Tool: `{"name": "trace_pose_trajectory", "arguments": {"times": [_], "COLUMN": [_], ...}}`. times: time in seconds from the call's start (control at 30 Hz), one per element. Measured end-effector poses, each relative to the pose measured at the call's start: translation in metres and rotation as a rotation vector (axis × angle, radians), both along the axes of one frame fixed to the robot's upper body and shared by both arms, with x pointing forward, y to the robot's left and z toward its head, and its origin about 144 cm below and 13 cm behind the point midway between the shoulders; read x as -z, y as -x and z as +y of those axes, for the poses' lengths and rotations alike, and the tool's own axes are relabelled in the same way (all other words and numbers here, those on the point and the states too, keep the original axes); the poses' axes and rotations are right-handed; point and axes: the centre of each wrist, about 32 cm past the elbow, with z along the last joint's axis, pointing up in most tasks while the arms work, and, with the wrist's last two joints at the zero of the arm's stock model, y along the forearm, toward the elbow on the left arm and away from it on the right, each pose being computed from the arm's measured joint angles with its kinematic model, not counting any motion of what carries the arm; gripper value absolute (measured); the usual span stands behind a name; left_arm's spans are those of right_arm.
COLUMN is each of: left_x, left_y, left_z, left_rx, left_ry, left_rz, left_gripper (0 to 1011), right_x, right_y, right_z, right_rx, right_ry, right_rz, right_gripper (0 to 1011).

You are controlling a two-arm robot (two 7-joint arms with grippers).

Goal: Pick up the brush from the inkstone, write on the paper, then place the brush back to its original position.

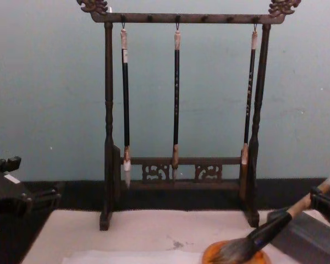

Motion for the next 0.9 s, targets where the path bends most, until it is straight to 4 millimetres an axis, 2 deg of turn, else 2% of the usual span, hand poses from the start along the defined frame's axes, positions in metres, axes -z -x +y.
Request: {"name": "trace_pose_trajectory", "arguments": {"times": [0.9], "left_x": [0.0000], "left_y": [0.0000], "left_z": [0.0000], "left_rx": [0.000], "left_ry": [0.000], "left_rz": [0.000], "left_gripper": [1010], "right_x": [0.0000], "right_y": [0.0000], "right_z": [0.0000], "right_rx": [0.000], "right_ry": [0.000], "right_rz": [0.000], "right_gripper": [1000]}}
